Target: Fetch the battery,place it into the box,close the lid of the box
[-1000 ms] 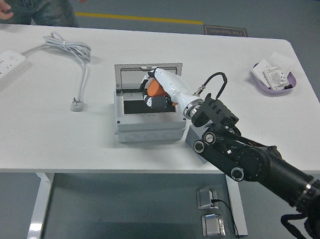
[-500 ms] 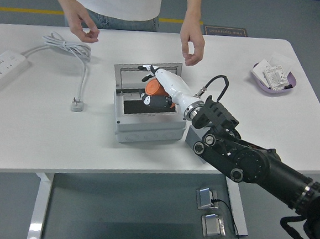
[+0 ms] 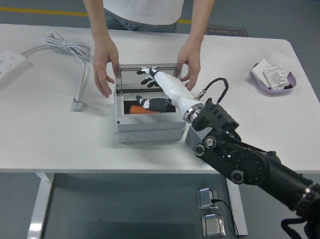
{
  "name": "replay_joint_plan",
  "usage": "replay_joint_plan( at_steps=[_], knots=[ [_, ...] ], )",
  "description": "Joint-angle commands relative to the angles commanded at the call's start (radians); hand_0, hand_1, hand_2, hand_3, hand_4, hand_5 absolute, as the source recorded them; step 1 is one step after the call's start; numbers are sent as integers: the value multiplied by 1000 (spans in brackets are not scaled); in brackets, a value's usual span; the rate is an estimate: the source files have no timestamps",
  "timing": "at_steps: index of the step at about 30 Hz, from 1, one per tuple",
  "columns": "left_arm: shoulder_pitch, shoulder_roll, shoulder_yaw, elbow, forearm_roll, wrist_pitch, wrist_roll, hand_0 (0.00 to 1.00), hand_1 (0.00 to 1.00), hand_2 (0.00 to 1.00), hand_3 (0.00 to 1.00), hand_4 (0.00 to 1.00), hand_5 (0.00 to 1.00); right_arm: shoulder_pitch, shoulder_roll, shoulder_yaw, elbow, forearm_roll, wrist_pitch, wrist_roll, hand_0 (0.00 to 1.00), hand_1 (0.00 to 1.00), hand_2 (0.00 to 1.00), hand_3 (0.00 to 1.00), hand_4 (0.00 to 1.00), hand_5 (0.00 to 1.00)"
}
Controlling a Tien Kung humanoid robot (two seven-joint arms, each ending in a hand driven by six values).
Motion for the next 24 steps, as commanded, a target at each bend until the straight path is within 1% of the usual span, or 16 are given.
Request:
replay_joint_plan(
  at_steps=[2, 3, 6, 7, 8, 9, 11, 12, 14, 15, 16, 24],
  knots=[
    [4, 0, -1, 0, -2, 0, 0, 718, 754, 726, 686, 542, 503, 0, -21, 0, 40, 33, 14, -10, 734, 642, 662, 824, 737, 286],
    [6, -1, -3, 0, 0, 0, 1, 718, 754, 726, 682, 536, 500, 1, -35, 1, 58, 51, 22, -14, 741, 624, 644, 813, 826, 362],
    [12, -1, -12, 1, 4, 1, 5, 718, 754, 726, 682, 536, 500, 7, -77, 8, 121, 114, 51, -26, 741, 624, 644, 813, 826, 362],
    [14, -2, -16, 1, 7, 0, 7, 718, 754, 726, 682, 536, 500, 11, -97, 13, 149, 143, 66, -31, 741, 624, 644, 813, 826, 362],
    [16, -2, -19, 1, 9, 0, 8, 718, 754, 726, 682, 536, 500, 14, -108, 16, 164, 160, 74, -34, 741, 624, 644, 813, 826, 362],
    [17, -2, -21, 2, 10, 0, 9, 717, 754, 725, 682, 529, 495, 17, -119, 19, 182, 180, 83, -37, 732, 604, 624, 791, 800, 325],
    [18, -2, -25, 1, 13, 0, 10, 717, 754, 725, 682, 529, 495, 32, -142, 24, 219, 231, 102, -41, 732, 604, 624, 791, 800, 325],
    [18, -2, -27, 1, 14, 0, 11, 717, 754, 725, 682, 529, 495, 40, -149, 25, 226, 252, 108, -42, 732, 604, 624, 791, 800, 325],
    [16, -2, -29, 1, 18, -1, 12, 717, 754, 725, 682, 529, 495, 60, -156, 25, 222, 279, 117, -43, 732, 604, 624, 791, 800, 325],
    [15, -2, -29, 1, 18, -1, 12, 717, 753, 725, 678, 522, 487, 71, -157, 23, 214, 289, 120, -43, 713, 576, 610, 762, 779, 306],
    [14, -2, -29, 1, 18, -1, 13, 717, 753, 725, 678, 522, 487, 82, -158, 20, 206, 298, 122, -42, 713, 576, 610, 762, 779, 306],
    [5, 1, -54, 0, 58, -5, 22, 717, 753, 725, 676, 520, 484, 210, -139, -42, 47, 387, 152, -26, 710, 587, 616, 762, 791, 323]
  ],
)
